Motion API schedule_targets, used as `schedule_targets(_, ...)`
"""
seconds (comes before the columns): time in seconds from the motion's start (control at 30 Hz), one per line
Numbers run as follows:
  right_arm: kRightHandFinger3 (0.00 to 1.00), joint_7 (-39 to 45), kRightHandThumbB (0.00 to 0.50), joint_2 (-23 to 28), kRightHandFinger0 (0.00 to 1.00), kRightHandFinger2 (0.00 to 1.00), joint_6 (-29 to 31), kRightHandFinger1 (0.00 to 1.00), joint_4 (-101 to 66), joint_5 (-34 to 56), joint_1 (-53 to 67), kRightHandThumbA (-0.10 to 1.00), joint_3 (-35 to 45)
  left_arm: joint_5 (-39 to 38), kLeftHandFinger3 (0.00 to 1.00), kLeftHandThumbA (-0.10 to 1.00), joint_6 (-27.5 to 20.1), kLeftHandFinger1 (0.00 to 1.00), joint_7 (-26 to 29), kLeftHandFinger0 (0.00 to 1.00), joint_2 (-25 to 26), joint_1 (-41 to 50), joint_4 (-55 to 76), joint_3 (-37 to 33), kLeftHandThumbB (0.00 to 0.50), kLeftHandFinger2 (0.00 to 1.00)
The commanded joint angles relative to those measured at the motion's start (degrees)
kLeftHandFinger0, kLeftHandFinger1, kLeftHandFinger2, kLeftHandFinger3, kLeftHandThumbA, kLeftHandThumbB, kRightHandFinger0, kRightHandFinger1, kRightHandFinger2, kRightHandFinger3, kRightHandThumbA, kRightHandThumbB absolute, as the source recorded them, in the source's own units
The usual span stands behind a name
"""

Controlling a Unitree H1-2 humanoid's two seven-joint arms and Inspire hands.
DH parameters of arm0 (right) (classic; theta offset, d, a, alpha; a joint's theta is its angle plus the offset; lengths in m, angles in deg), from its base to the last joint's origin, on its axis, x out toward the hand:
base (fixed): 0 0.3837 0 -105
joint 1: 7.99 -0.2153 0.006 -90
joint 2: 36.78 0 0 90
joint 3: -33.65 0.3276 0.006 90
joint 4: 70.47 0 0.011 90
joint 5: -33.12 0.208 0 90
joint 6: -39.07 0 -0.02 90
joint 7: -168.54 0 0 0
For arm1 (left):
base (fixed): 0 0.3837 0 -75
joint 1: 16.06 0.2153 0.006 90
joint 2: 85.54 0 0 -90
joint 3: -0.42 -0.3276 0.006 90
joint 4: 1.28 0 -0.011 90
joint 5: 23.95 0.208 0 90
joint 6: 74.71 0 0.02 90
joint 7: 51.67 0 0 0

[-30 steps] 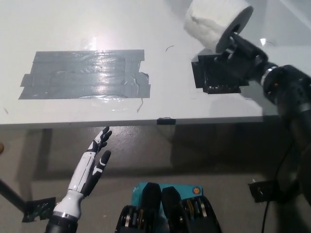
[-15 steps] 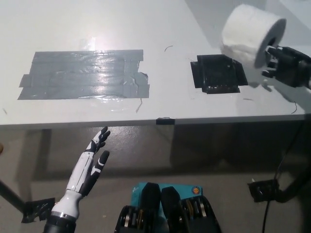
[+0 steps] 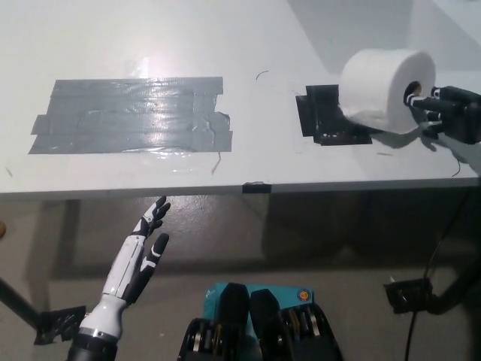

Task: A person hands over a roll of toilet paper to the robot , and the robot inserts its right thumb into the hole in the centre to grab the roll, and then places it on the balck area on the desk.

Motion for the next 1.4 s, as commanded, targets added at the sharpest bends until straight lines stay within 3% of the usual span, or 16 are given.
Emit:
schedule_targets(0.0,0.68,-1.44,0.186,2.02,0.09,0.87,7.68,0.5,-1.78,-8.69,-8.01,-0.1,-7.91,-0.42,1.0,1.0,-1.79,1.0,1.19,1.0,0.2,-0.08,0.65,0.1,0.193,1.0)
schedule_targets(0.17,0.55,-1.23,0.162,0.72,0.1,0.98,7.37,0.62,-1.63,-9.61,-11.07,-0.1,-11.12,-0.17,1.0,1.0,-2.43,1.0,1.65,1.0,0.05,0.13,0.22,0.17,0.182,1.0)
schedule_targets(0.33,0.92,-1.04,0.166,-0.09,0.32,1.0,7.45,0.78,-2.03,-10.08,-13.16,-0.1,-11.96,-0.08,1.0,1.0,-2.6,1.0,1.71,1.0,-0.02,0.11,0.15,0.1,0.166,1.0)
schedule_targets(0.47,1.0,-0.75,0.163,-0.09,0.51,1.0,8.47,0.94,-3.09,-11.35,-13.46,-0.1,-13.16,-0.27,1.0,1.0,-2.16,1.0,1.45,1.0,-0.04,0.13,0.35,0.06,0.195,1.0)
schedule_targets(0.5,1.0,-0.73,0.163,0.03,0.57,1.0,9.25,0.92,-3.57,-12.7,-13.53,-0.1,-14.43,0.06,1.0,1.0,-2.0,1.0,1.59,1.0,-0.13,0.21,0.56,0.01,0.19,1.0)
schedule_targets(0.57,1.0,-0.18,0.158,-0.15,0.48,1.0,8.73,0.81,-3.54,-13.07,-13.89,-0.1,-14.94,-0.09,1.0,1.0,-2.16,1.0,1.55,1.0,-0.08,0.21,0.58,0.06,0.178,1.0)
schedule_targets(0.67,1.0,0.35,0.175,-0.22,0.62,1.0,9.14,0.82,-3.0,-13.79,-14.14,-0.1,-15.74,0.09,1.0,1.0,-2.14,1.0,1.64,1.0,-0.07,0.08,0.77,0.08,0.178,1.0)
schedule_targets(0.7,1.0,1.02,0.185,-0.41,0.31,0.95,8.73,0.63,-2.27,-14.82,-14.53,-0.1,-16.88,0.22,1.0,1.0,-2.13,1.0,1.68,1.0,-0.06,0.08,0.91,0.06,0.172,1.0)
schedule_targets(0.77,1.0,1.23,0.192,-0.66,0.18,1.0,8.39,0.66,-1.44,-15.77,-14.91,-0.1,-18.01,0.18,1.0,1.0,-2.08,1.0,1.59,1.0,0.03,-0.02,1.01,0.07,0.171,1.0)
schedule_targets(0.97,1.0,4.12,0.161,-0.39,0.18,1.0,9.91,0.7,-0.78,-19.19,-15.27,-0.1,-22.13,-0.22,1.0,1.0,-2.05,1.0,1.43,1.0,0.09,-0.24,0.86,0.18,0.185,1.0)
schedule_targets(1.07,0.89,3.46,0.164,-0.31,0.22,1.0,10.13,0.72,-0.43,-21.05,-15.44,-0.1,-24.21,-0.19,1.0,1.0,-1.73,1.0,1.41,1.0,0.03,-0.18,1.01,0.18,0.192,1.0)
schedule_targets(1.1,0.76,3.56,0.245,-0.23,0.45,1.0,10.09,0.86,-0.27,-20.92,-15.6,-0.1,-24.22,-0.05,1.0,1.0,-1.73,1.0,1.41,1.0,0.13,-0.32,1.04,0.18,0.191,1.0)
schedule_targets(1.17,0.77,4.12,0.27,-0.21,0.54,1.0,9.52,0.9,-0.3,-20.53,-15.95,-0.07,-24.11,-0.11,1.0,1.0,-1.79,1.0,1.34,1.0,0.26,-0.56,1.01,0.21,0.185,1.0)
schedule_targets(1.2,1.0,5.01,0.313,0.07,0.7,1.0,9.92,0.99,-0.48,-19.87,-15.97,0.07,-23.6,-0.23,1.0,1.0,-1.64,1.0,1.3,1.0,0.15,-0.49,1.0,0.2,0.19,1.0)
schedule_targets(1.23,1.0,6.45,0.354,0.27,0.89,1.0,9.42,1.0,-0.46,-18.94,-16.14,0.19,-22.82,-0.23,1.0,1.0,-1.74,1.0,1.37,1.0,0.11,-0.49,0.8,0.21,0.197,1.0)
schedule_targets(1.37,1.0,5.55,0.359,0.79,1.0,1.0,8.86,1.0,-1.04,-16.46,-15.77,0.26,-19.69,-0.03,1.0,1.0,-1.63,1.0,1.49,1.0,-0.03,-0.55,0.93,0.15,0.189,1.0)
